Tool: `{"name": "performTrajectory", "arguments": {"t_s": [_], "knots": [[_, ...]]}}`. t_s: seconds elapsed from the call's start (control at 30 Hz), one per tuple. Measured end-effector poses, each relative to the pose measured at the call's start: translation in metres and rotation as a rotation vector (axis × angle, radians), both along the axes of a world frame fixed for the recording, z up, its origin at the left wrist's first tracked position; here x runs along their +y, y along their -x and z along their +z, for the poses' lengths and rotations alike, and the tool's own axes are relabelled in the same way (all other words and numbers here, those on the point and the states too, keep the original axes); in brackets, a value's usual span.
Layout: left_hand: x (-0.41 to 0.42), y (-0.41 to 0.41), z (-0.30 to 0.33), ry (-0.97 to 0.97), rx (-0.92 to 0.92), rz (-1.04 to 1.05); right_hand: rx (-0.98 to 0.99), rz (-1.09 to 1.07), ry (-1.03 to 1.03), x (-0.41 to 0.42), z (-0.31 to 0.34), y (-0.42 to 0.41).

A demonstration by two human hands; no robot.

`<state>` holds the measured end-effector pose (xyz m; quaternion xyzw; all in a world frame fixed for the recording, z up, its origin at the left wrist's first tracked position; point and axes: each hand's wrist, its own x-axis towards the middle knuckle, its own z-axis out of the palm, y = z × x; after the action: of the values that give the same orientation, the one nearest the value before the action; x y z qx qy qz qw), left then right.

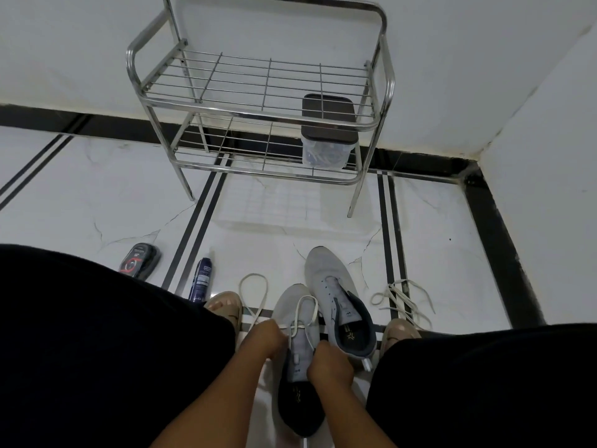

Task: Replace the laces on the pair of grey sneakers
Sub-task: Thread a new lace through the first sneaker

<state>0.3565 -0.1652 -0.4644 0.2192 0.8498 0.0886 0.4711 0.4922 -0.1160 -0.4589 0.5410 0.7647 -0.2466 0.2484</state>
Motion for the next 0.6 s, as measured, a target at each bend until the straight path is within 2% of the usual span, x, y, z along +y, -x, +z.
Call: {"name": "performTrajectory", "arguments": {"t_s": [0.07, 0.13, 0.17, 0.2, 0.27, 0.33, 0.37, 0.4, 0.43, 0.5, 0.57, 0.6], "knots": [[-0.006, -0.008, -0.005, 0.004, 0.087, -0.106, -0.005, 0.004, 0.005, 0.000, 0.002, 0.001], [-0.007, -0.009, -0.008, -0.030, 0.089, -0.055, -0.006, -0.003, 0.014, 0.000, 0.003, 0.000], [-0.005, -0.007, -0.007, -0.069, 0.063, 0.047, -0.003, -0.011, 0.017, 0.001, 0.004, 0.000], [-0.005, -0.001, -0.004, -0.142, 0.027, 0.230, 0.002, -0.025, 0.020, 0.001, 0.004, -0.001], [0.001, 0.019, 0.010, -0.336, -0.049, 0.811, 0.016, -0.058, 0.030, 0.002, 0.005, -0.003], [0.009, 0.043, 0.028, -0.610, -0.173, 1.399, 0.027, -0.084, 0.048, 0.004, 0.005, -0.004], [0.013, 0.051, 0.037, -0.706, -0.244, 1.613, 0.032, -0.091, 0.057, 0.005, 0.006, -0.003], [0.014, 0.054, 0.043, -0.722, -0.217, 1.671, 0.036, -0.094, 0.064, 0.004, 0.006, -0.002], [0.015, 0.052, 0.048, -0.624, -0.098, 1.542, 0.034, -0.092, 0.067, 0.004, 0.007, -0.001], [0.009, 0.034, 0.044, -0.372, 0.203, 0.973, 0.022, -0.079, 0.071, 0.003, 0.008, 0.001], [-0.002, 0.012, 0.026, -0.205, 0.227, 0.431, 0.004, -0.068, 0.070, 0.003, 0.009, 0.001], [-0.008, 0.003, 0.015, -0.117, 0.212, 0.226, -0.004, -0.067, 0.072, 0.003, 0.009, 0.001]]}}
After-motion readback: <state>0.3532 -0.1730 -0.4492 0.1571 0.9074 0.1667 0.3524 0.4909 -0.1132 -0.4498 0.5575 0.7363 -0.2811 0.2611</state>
